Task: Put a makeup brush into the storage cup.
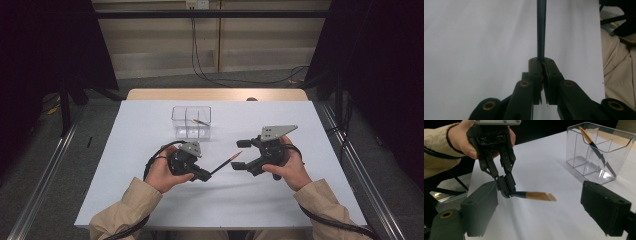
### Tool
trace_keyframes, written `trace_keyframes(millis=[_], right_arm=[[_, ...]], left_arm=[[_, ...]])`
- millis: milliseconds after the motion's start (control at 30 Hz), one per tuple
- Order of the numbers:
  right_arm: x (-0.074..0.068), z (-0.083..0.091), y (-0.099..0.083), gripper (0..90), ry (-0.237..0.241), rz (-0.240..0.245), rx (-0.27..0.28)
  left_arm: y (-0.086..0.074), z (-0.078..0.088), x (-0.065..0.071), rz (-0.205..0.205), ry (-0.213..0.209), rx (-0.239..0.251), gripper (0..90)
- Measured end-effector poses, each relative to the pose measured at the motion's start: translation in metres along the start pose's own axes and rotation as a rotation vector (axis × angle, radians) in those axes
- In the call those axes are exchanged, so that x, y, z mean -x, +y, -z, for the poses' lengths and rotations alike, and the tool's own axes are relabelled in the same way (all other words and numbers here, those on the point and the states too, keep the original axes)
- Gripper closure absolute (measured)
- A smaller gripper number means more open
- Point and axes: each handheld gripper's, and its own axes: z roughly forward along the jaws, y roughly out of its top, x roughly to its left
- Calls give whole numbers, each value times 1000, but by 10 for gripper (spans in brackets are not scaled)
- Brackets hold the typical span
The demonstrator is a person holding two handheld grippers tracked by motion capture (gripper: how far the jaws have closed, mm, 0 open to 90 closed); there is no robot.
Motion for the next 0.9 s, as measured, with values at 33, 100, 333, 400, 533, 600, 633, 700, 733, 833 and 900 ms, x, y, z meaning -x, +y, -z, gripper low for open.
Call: trace_keyframes(millis=[33, 100, 333, 400, 533, 600, 633, 700, 733, 833, 900], right_arm=[[0, 0, 0, 139, -2, 0, 2], [0, 1, 0, 139, -4, -1, 10], [-1, 0, 0, 145, -4, 1, 18], [-1, 0, 1, 155, -6, -5, 26], [-1, 0, 2, 161, -9, -2, 32], [-1, -1, 2, 162, -12, -4, 31], [-1, -1, 2, 164, -11, -9, 33], [-1, -2, 2, 172, -17, -10, 37], [-1, -3, 3, 178, -12, -15, 43], [-2, -3, 4, 214, -12, -14, 53], [-3, -4, 5, 231, -14, -13, 50]], left_arm=[[0, 0, 0, 5, -5, 17, 859], [-1, -1, 0, 12, -15, 57, 859], [-4, -7, 0, 30, -17, 164, 859], [-4, -9, 1, 38, -12, 193, 859], [-4, -12, 1, 42, -8, 255, 859], [-4, -15, 2, 53, 4, 288, 859], [-4, -16, 2, 60, -1, 297, 859], [-3, -19, 2, 67, -4, 321, 858], [-2, -20, 2, 68, -6, 327, 859], [0, -23, 3, 75, -16, 352, 859], [2, -25, 5, 77, -17, 357, 859]])
